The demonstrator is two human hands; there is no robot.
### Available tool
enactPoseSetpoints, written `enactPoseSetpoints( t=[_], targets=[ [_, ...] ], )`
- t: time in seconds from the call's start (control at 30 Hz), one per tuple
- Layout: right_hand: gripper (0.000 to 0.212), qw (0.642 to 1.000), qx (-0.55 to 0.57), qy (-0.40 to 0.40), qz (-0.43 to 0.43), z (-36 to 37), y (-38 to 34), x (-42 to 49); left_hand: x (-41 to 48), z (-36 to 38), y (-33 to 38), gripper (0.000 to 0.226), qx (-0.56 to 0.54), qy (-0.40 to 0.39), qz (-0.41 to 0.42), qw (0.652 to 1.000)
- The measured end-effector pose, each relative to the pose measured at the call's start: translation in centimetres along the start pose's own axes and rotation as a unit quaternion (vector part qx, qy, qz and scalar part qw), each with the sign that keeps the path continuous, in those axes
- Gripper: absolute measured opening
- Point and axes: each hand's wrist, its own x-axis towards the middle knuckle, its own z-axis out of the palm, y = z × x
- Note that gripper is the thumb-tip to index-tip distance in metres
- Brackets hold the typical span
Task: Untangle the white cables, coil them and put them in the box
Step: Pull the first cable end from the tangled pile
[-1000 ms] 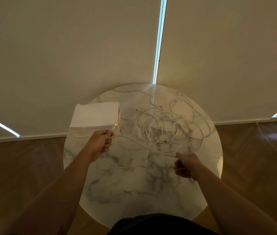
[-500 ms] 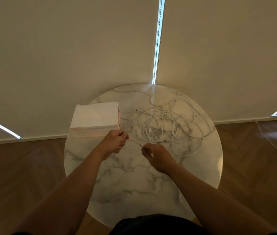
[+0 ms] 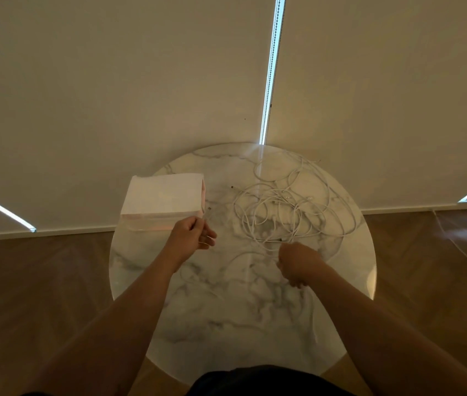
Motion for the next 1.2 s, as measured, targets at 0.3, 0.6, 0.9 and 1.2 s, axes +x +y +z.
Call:
enactPoseSetpoints(
  t=[0.3, 0.6, 0.9, 1.2],
  targets=[
    [0.026, 0.967, 0.055, -0.232, -0.092, 0.1, 0.0, -1.0, 0.2, 0.0, 0.1, 0.032, 0.03, 0.075, 0.048, 0.996],
    [0.024, 0.99, 0.047, -0.076, -0.112, 1.3, -0.6, -0.4, 0.9, -0.3, -0.6, 0.034, -0.011, 0.112, 0.062, 0.992],
    [0.047, 0.983, -0.078, -0.158, -0.047, 4.6, 0.4, -0.1, 1.1, -1.0, -1.2, 0.031, -0.096, 0.121, 0.048, 0.987],
    [0.023, 0.998, 0.063, 0.03, -0.002, 4.9, 1.3, 1.7, 0.8, -0.8, -2.4, 0.034, -0.105, 0.068, -0.028, 0.992]
  ],
)
